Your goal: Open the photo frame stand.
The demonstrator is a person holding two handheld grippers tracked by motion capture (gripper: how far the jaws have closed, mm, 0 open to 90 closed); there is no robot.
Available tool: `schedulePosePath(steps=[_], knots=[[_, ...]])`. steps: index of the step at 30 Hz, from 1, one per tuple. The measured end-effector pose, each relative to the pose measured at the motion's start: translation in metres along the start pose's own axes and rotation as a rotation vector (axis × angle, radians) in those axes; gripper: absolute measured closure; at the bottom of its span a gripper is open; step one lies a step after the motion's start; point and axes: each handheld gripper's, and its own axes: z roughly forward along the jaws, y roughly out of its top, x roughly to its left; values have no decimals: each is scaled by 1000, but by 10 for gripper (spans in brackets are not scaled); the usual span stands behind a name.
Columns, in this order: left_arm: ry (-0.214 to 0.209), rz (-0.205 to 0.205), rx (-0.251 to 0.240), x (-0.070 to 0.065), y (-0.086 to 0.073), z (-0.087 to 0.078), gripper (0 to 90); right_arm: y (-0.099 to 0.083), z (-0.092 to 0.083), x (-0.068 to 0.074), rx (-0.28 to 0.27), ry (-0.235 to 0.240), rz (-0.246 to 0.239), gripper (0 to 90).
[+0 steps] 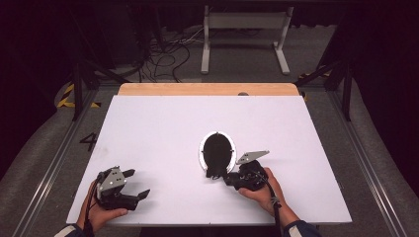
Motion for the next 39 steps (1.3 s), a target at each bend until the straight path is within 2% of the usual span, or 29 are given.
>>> schedulePosePath(steps=[5,11,12,14,15,16,18,20,27,28,31,35,39], knots=[[-4,0,6,0,0,2,134,-1,-2,-4,-49,52,58,722],[-21,11,29,-2,3,10,133,-3,1,-12,-100,141,147,686],[-21,11,29,-2,3,10,133,-3,1,-12,-100,141,147,686],[-26,15,37,-3,3,12,133,-4,2,-17,-118,178,189,637],[-26,15,37,-3,3,12,133,-4,2,-17,-118,178,189,637],[-25,11,39,-4,3,12,133,-5,4,-21,-139,204,223,621],[-25,10,41,-3,3,12,133,-5,5,-24,-152,235,255,608],[-21,14,47,-3,3,13,133,-4,7,-27,-163,249,297,566],[-16,19,60,-4,3,15,133,-2,15,-38,-203,327,431,570],[-19,18,62,-5,4,16,133,-2,15,-38,-207,331,436,570],[-24,27,67,-6,5,18,133,1,17,-42,-234,345,505,556],[-34,33,62,-7,9,22,134,2,23,-48,-259,355,553,573],[-43,30,52,-7,17,29,143,5,27,-50,-268,370,580,576]])
